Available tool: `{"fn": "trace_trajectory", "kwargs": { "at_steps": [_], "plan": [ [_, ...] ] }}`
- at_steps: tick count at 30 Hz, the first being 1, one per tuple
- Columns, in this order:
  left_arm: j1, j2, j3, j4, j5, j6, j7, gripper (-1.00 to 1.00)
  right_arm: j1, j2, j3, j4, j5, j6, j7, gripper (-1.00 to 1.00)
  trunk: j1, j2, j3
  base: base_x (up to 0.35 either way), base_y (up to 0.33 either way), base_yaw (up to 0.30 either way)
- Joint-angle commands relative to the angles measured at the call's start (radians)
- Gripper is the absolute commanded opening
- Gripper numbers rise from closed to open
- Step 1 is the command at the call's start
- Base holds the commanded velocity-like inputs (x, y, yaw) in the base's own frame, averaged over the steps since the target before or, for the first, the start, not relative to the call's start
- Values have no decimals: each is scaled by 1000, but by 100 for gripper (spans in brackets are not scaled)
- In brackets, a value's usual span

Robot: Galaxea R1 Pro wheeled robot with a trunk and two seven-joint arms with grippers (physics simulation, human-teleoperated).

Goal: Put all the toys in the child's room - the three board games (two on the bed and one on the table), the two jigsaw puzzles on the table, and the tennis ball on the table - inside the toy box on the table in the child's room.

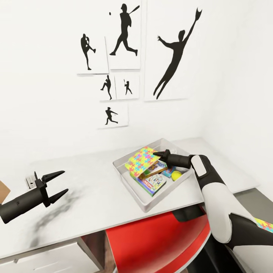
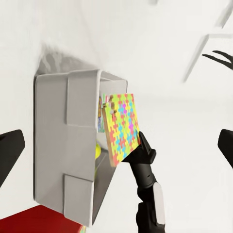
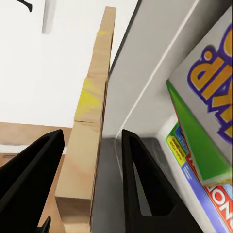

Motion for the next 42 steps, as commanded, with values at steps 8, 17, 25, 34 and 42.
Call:
{"fn": "trace_trajectory", "kwargs": {
  "at_steps": [8,17,25,34,42],
  "plan": [
    [-1,0,2,0,8,2,11,100,-2,-8,-8,42,9,6,7,-100,0,-1,-1,105,0,0],
    [-1,0,2,0,9,2,11,100,-1,-22,-9,60,9,6,8,100,0,-1,-1,18,0,0],
    [-1,0,2,0,10,2,11,100,-1,-24,-9,99,9,6,7,100,0,-1,-1,1,0,0],
    [-1,-1,2,0,9,2,11,100,-2,-24,-7,63,14,6,7,100,0,-1,-1,0,0,0],
    [-1,-8,-3,-1,7,2,12,100,163,-13,5,-554,17,6,9,100,0,-1,-1,-1,0,0]
  ]
}}
